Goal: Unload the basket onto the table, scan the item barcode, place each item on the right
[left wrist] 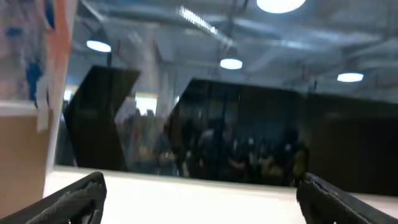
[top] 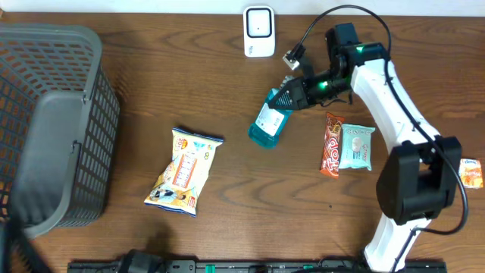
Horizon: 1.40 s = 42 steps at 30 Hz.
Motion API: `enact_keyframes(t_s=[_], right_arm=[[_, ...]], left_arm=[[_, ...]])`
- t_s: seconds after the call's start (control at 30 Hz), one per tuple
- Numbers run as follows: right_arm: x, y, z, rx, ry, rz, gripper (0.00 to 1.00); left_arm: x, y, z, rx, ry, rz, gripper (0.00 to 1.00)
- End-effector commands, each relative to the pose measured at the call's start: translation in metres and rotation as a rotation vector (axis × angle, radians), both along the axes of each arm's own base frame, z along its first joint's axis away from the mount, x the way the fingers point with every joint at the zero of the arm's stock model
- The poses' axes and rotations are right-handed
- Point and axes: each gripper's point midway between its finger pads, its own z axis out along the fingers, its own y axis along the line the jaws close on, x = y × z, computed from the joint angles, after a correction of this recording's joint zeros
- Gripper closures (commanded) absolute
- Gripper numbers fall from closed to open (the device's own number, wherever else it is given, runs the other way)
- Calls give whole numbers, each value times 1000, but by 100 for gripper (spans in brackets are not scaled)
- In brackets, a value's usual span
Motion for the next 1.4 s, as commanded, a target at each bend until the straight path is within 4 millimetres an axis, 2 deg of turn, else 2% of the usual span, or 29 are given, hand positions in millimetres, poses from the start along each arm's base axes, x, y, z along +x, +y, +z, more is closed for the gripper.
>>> enact_keyframes(t_s=[0.0, 0.07, 0.1, 0.17, 0.33, 0.47, 0.7, 0.8, 1.0, 1.23, 1.37], right_arm=[[-23, 10, 48, 148, -28, 57, 99], [-41, 13, 58, 195, 9, 96, 99], [-46, 14, 61, 215, 5, 113, 99], [-62, 17, 72, 276, -6, 169, 99], [-78, 20, 76, 284, 33, 200, 99], [-81, 24, 77, 287, 36, 211, 99], [-99, 43, 74, 273, 22, 300, 98], [-105, 49, 74, 273, 26, 321, 98], [-112, 56, 74, 270, 40, 342, 98], [-114, 57, 74, 269, 39, 348, 98], [-114, 54, 66, 225, 33, 355, 98]], left_arm=[[-34, -5, 2, 25, -80, -61, 2], [-60, -12, 0, 55, -136, -103, 2], [-66, -12, 0, 59, -148, -104, 2], [-90, -9, -2, 54, -197, -58, 2], [-121, -9, -7, 55, -262, 38, 2], [-133, -12, -9, 58, -285, 86, 2], [-136, -23, -10, 95, -291, 46, 2], [-153, -22, -12, 93, -326, 27, 2], [-204, -17, -27, 83, -432, 23, 2], [-208, -18, -29, 85, -430, 31, 2], [-228, -15, -13, 72, -534, 43, 2]])
